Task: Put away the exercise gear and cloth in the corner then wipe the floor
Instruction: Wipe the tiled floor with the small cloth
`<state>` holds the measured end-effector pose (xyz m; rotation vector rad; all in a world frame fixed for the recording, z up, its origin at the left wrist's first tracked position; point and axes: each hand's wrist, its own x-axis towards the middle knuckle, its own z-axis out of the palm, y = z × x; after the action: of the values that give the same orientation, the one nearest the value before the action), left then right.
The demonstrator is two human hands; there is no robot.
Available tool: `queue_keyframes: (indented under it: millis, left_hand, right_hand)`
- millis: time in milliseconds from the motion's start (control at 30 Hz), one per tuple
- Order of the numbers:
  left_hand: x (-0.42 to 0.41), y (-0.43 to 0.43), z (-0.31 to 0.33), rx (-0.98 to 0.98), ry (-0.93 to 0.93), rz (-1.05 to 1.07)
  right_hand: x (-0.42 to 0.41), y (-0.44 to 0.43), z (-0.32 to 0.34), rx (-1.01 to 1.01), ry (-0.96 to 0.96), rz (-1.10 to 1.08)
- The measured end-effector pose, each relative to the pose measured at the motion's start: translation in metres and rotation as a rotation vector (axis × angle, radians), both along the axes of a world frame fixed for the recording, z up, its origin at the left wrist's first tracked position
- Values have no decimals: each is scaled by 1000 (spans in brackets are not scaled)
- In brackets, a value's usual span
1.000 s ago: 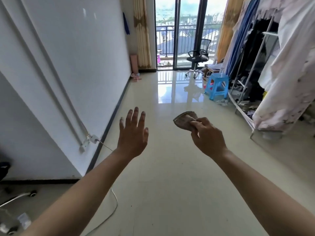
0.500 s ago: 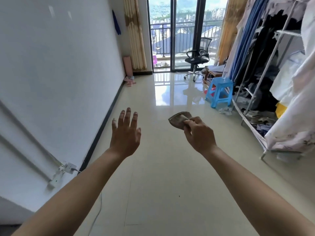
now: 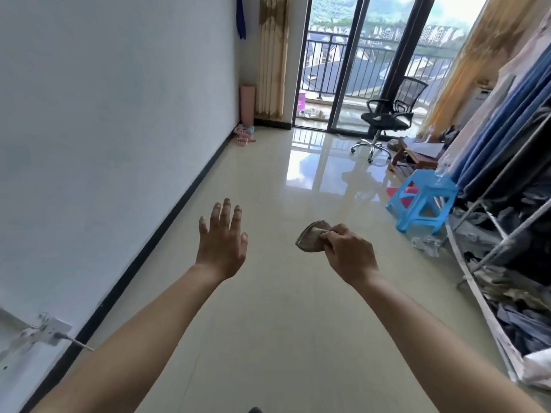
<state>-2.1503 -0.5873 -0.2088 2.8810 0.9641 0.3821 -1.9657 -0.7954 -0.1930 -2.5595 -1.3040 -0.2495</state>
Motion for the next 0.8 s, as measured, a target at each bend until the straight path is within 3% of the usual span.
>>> queue_keyframes:
  millis: [200,333,467,600,800]
  left_hand:
    - [141,84,26,35,29,-4]
    - [218,122,14,24,38,51]
    - [280,142,-33,-62,65,214]
    - [337,153,-86,-144,209,450]
    - [381,123,-113,-309,329,778]
  right_hand:
    - [144,84,31,74,4,-1]
    - [235,139,14,70,47,30]
    - [322,208,-36,-23,130,166]
    - [399,285,-96,-122,230,384]
    - [448,346,-143,-281,303,722]
